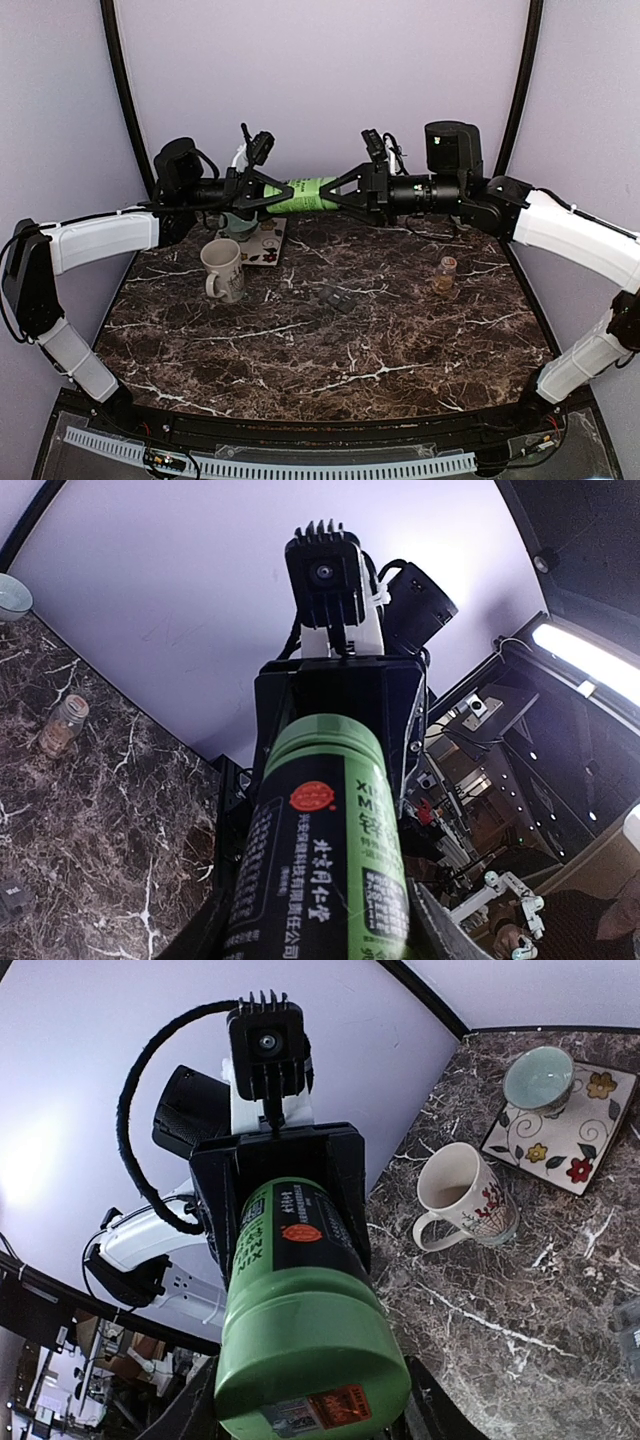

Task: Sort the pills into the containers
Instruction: Unscrew the lid of the pill bottle.

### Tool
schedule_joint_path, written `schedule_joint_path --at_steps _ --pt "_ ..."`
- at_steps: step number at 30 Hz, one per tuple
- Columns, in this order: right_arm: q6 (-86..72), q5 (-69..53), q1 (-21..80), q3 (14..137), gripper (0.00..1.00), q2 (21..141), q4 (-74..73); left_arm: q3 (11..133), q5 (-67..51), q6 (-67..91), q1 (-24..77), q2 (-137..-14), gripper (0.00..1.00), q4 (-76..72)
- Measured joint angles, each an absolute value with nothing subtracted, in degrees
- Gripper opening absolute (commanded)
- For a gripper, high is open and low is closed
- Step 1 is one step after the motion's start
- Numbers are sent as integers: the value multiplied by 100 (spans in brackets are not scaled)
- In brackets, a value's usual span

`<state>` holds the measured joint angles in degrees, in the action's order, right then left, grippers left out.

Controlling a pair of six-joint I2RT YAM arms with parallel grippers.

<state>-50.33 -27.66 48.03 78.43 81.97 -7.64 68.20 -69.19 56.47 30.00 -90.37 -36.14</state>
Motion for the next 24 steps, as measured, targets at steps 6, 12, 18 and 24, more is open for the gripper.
schedule_joint_path --at_steps 6,12,18,24 --pt "-3789 -2871 4801 8049 31 8239 -1070 6622 -6921 6141 3002 -9032 0 -4239" --pt "-2744 -2864 4803 8208 33 8263 -1422 6440 -6893 6438 3011 -9011 0 -4560" --pt "-2119 -2724 4803 8208 34 8202 -1594 6307 -6825 6608 3011 -8991 0 -4661" --pt "-1887 -2641 4803 8208 34 8005 -1608 6217 -6755 6648 3011 -8986 0 -4657"
